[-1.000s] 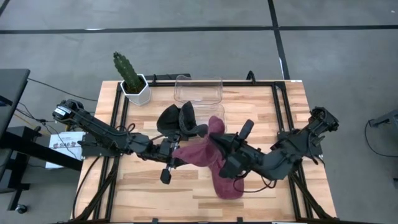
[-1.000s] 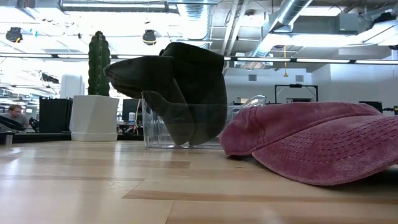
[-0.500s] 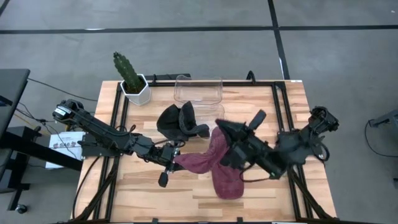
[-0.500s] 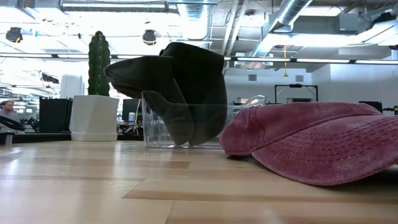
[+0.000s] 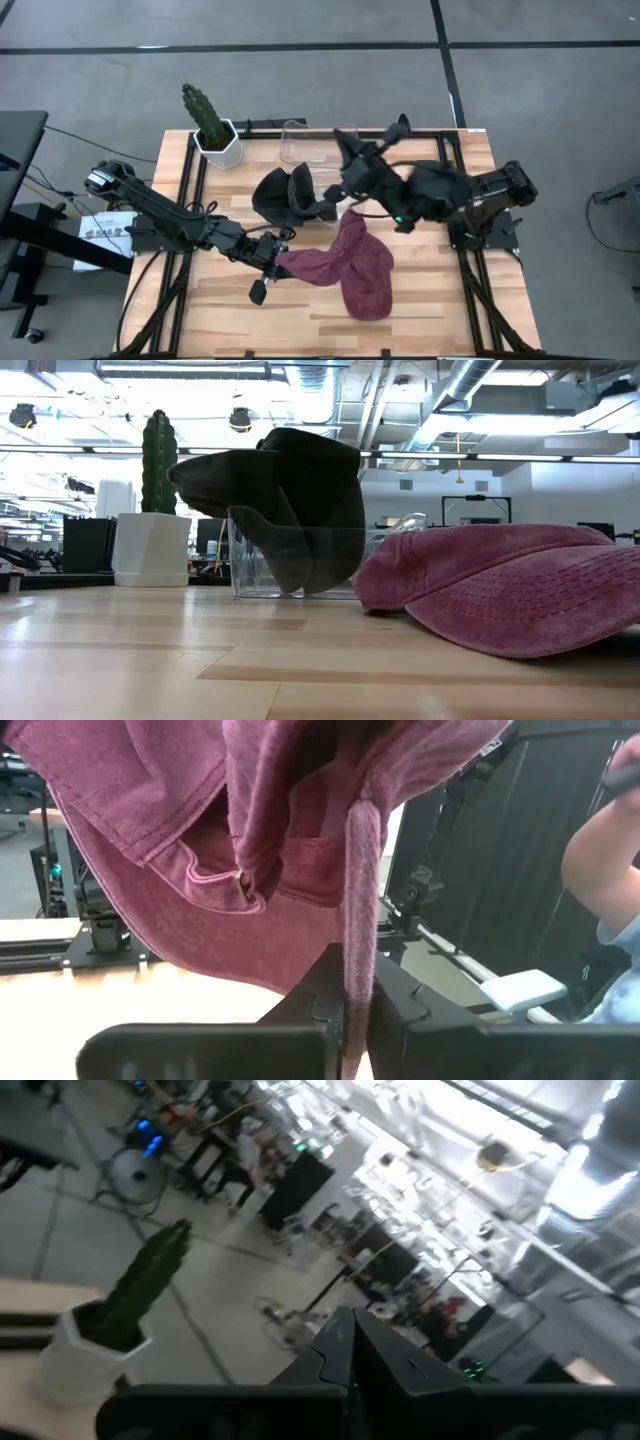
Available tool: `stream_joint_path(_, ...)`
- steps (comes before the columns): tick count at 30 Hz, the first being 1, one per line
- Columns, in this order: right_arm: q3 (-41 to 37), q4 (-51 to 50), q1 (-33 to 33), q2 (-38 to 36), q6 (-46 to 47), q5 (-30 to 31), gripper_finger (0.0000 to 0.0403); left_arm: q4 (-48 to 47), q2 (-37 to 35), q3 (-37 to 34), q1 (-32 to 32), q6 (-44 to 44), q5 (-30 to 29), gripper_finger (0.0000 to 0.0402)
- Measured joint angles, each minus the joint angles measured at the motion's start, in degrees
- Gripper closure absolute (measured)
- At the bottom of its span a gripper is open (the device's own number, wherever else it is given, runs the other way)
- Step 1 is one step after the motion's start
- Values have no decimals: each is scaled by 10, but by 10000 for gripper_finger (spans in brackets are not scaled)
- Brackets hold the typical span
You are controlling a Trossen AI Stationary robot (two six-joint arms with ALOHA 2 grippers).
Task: Pick & Place hat
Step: Put the top red cap into the top transparent bin
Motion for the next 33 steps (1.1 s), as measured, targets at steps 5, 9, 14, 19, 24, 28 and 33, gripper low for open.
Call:
stream_joint_path(5,0,-144,-12,0,128,-13,403,7,0,0,1,1,0,385)
stream_joint_path(9,0,-217,-6,0,219,-54,403,9,0,0,3,2,0,385)
stream_joint_path(14,0,-260,15,0,268,-110,403,10,0,0,3,2,0,385)
stream_joint_path(19,3,-290,33,0,295,-174,403,10,0,0,3,3,0,385)
stream_joint_path(24,38,-343,31,0,338,-251,403,19,0,0,3,3,0,385)
stream_joint_path(28,49,-394,2,0,396,-292,403,30,0,0,3,3,-3,385)
stream_joint_path(33,49,-459,-40,0,476,-404,403,30,0,0,4,9,-3,385)
